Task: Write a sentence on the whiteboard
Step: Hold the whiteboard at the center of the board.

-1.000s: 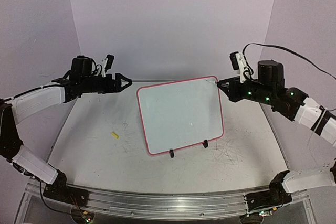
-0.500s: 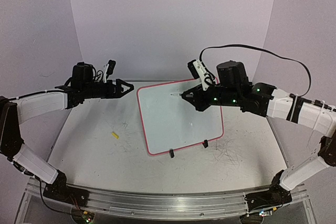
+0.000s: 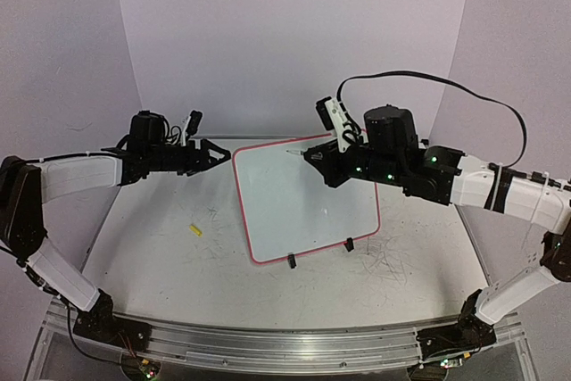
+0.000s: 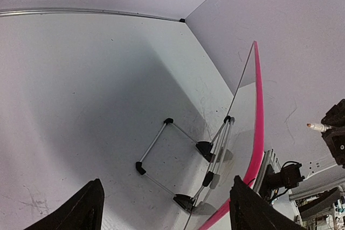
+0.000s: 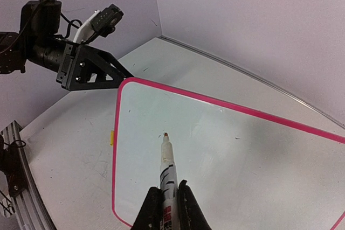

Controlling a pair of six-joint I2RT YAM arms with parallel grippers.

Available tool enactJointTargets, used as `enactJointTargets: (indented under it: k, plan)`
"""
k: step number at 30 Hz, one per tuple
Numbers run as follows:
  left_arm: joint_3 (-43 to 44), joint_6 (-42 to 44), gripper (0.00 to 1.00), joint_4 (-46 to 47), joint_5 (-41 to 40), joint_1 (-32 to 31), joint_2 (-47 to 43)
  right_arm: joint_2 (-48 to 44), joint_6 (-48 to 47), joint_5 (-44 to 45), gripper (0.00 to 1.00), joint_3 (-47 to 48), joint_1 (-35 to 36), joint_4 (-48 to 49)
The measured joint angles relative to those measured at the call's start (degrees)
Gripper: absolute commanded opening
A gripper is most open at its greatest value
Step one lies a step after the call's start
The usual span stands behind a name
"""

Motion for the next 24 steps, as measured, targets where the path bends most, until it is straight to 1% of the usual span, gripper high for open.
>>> enactJointTargets:
  k: [2,5,9,14,19,23,24]
  plan:
    - [0.0,-0.1,0.79,0.3,0.6,0.0,0.0,0.1,-1.1,0.9,0.00,0.0,0.0,0.4]
    - [-0.6,-1.0,0.79,3.3,1.3,0.0,0.0,0.8,-2.9,1.0,0.00,0.0,0.0,1.7]
    - [-2.8,-2.4,0.80,7.6,2.2,-0.2,0.0,2.6,-5.8,-0.4,0.00,0.0,0.0,3.3]
    - [-5.4,-4.8,0.79,13.1,4.0,-1.1,0.5,3.3,-7.8,-2.6,0.00,0.0,0.0,4.4]
    - [-5.8,-6.0,0.70,16.6,7.1,-3.0,2.4,3.3,-8.6,-5.7,0.00,-0.2,0.0,5.5]
    - [-6.1,-6.5,0.69,18.1,8.2,-3.5,2.7,3.6,-9.1,-7.2,0.00,-0.7,0.5,6.4]
    - [-6.3,-6.6,0.68,18.6,8.2,-3.5,2.6,3.7,-9.2,-7.5,0.00,-0.8,0.7,6.4]
